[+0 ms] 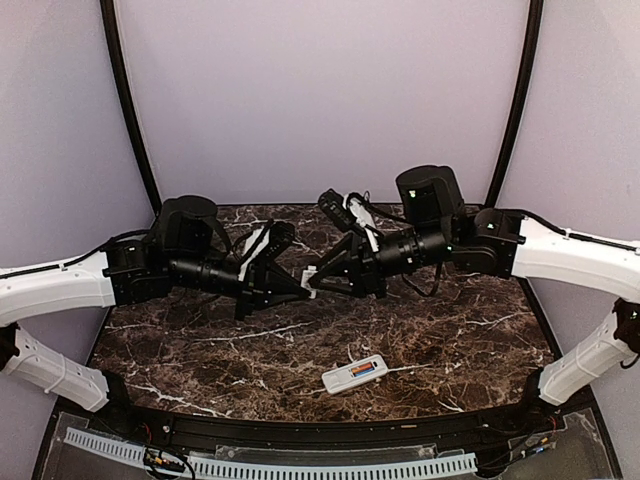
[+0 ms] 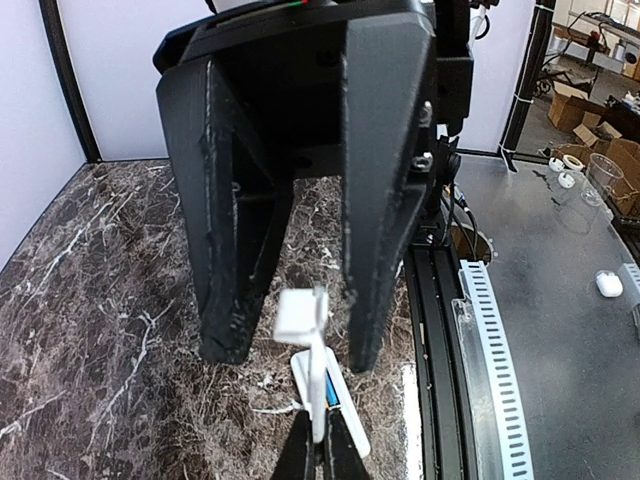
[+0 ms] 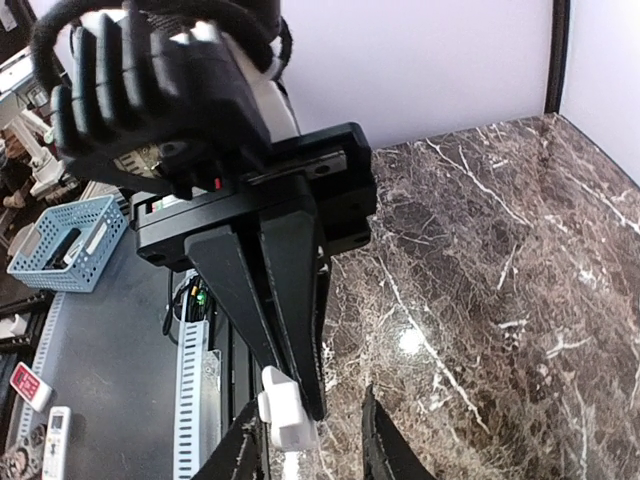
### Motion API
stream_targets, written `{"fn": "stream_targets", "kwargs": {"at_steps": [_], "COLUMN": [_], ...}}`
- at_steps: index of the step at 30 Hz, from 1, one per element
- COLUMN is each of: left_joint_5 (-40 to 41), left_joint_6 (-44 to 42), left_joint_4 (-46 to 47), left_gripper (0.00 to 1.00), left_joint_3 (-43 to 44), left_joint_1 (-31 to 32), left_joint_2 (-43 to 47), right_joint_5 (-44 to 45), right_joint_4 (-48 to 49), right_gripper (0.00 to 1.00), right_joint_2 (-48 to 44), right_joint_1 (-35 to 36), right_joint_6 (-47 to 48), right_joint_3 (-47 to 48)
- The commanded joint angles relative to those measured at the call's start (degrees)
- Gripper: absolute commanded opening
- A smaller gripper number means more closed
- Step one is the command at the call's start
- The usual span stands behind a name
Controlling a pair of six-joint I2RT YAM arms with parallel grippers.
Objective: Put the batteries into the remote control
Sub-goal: Pass from the left arm to the right
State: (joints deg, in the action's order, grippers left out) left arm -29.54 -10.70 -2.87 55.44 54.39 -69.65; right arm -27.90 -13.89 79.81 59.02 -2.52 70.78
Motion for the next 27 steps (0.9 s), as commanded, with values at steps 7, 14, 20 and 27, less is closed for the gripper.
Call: {"fn": "stream_targets", "kwargs": {"at_steps": [7, 14, 20, 27], "left_joint_5": [-0.71, -0.55, -0.68, -0.45], "left_joint_6": [0.86, 0.13, -0.14, -0.69], "left_joint_4": [-2.08, -2.34, -2.83, -3.85], "left_gripper": [0.00, 0.00, 0.00, 0.00], "left_joint_3": [1.29, 1.20, 1.58, 1.64], "left_joint_1": [0.19, 0.20, 0.23, 0.20], "left_joint_2": [-0.43, -0.11, -0.71, -0.55], "right_joint_5": [-3.92, -4.00, -5.39, -5.91], "right_joint_4": [3.35, 1.18, 1.51, 1.83], "right_gripper": [0.18, 0.21, 0.07, 0.00], "right_joint_2": [2.17, 2.36, 2.54, 2.89], "right_joint_1": [0.59, 0.64, 0.64, 0.62], "right_joint_6": [-2.66, -2.64, -2.92, -4.66], "right_joint_3": [-0.44, -0.97, -0.52, -0.54]}}
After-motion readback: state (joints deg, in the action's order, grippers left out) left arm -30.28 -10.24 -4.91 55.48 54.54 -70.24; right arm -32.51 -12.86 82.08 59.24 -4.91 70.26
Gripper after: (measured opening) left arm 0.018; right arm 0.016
